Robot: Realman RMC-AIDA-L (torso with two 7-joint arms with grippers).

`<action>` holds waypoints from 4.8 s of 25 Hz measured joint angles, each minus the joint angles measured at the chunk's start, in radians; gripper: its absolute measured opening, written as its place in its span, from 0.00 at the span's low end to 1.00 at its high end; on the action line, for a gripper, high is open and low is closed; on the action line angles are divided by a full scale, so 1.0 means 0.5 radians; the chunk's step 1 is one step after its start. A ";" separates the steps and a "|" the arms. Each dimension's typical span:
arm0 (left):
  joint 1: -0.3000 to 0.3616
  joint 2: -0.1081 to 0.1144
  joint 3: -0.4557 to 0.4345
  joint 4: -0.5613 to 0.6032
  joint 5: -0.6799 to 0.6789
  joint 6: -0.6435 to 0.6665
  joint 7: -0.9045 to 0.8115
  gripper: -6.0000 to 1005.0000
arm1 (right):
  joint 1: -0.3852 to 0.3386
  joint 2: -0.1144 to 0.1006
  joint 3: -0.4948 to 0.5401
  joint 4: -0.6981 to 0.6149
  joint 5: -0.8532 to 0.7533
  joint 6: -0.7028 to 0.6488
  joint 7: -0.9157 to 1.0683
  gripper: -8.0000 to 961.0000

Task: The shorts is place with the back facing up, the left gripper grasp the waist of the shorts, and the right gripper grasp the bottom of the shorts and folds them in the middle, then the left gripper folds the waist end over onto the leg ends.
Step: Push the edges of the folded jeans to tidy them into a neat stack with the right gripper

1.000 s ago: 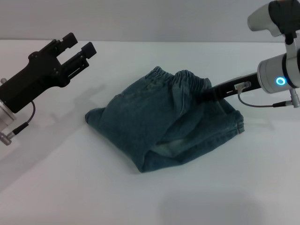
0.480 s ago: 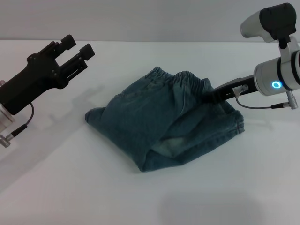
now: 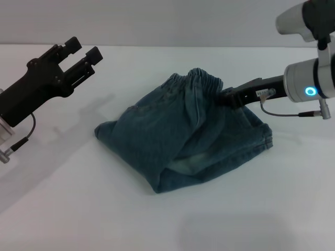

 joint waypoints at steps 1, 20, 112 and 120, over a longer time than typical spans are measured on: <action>0.000 0.000 -0.003 0.000 0.000 0.000 0.000 0.68 | -0.045 0.000 -0.040 -0.057 0.033 -0.005 -0.001 0.05; -0.021 0.006 -0.069 0.000 0.000 -0.034 0.002 0.68 | -0.495 0.012 -0.191 -0.506 0.225 -0.159 -0.126 0.05; 0.000 0.001 -0.262 -0.021 0.001 -0.095 0.077 0.68 | 0.310 -0.011 -0.456 0.276 0.274 -1.024 -0.833 0.56; -0.021 0.000 -0.276 -0.049 0.000 -0.098 0.080 0.68 | 0.311 -0.002 -0.564 0.293 0.174 -0.967 -0.763 0.56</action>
